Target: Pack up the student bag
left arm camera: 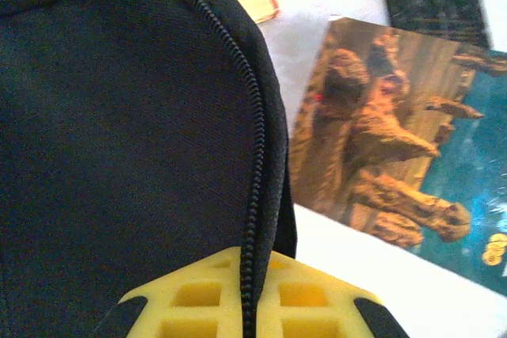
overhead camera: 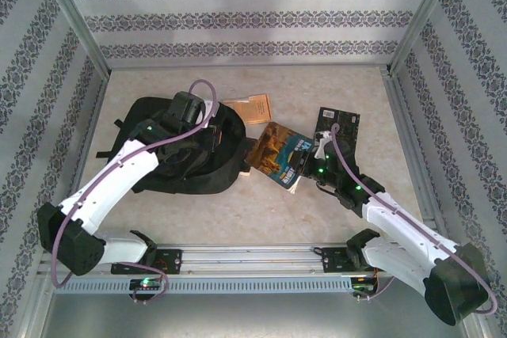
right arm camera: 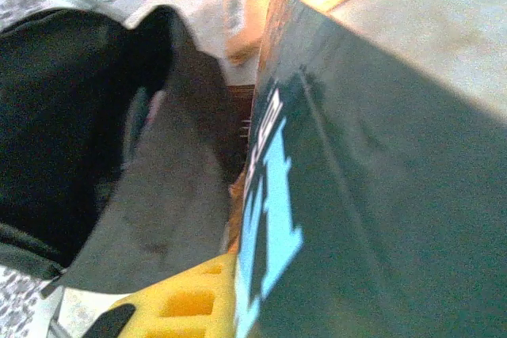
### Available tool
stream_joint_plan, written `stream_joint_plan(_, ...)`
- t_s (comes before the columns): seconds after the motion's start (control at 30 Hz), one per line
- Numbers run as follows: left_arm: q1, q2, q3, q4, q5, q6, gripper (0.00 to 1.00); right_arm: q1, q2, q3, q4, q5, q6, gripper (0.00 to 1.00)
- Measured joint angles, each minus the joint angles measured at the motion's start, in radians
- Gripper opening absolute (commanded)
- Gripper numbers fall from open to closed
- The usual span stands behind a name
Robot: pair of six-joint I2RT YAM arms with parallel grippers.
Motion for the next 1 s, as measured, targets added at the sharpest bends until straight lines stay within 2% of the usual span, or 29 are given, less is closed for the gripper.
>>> stream_joint_plan(0.2, 0.000, -0.066, -0.066, 0.081, 0.072, -0.084, 0.00, 0.080, -0.021, 0.103, -0.031, 0.000, -0.087, 0.00)
stream_joint_plan(0.47, 0.000, -0.240, -0.226, 0.232, 0.071, -0.208, 0.00, 0.093, -0.111, 0.134, -0.034, 0.008, -0.092, 0.00)
stream_joint_plan(0.73, 0.021, -0.352, -0.397, 0.426, 0.072, -0.354, 0.00, 0.093, 0.051, 0.156, 0.033, -0.101, 0.035, 0.00)
stream_joint_plan(0.77, 0.021, -0.357, -0.409, 0.441, 0.073, -0.366, 0.02, 0.093, 0.084, 0.162, 0.040, -0.117, 0.055, 0.00)
stream_joint_plan(0.93, 0.021, -0.352, -0.420, 0.454, 0.080, -0.383, 0.30, 0.090, 0.262, 0.213, 0.136, -0.252, 0.177, 0.00)
stream_joint_plan(1.0, 0.021, -0.329, -0.395, 0.423, 0.079, -0.366, 0.37, 0.095, 0.318, 0.241, 0.180, -0.298, 0.214, 0.00)
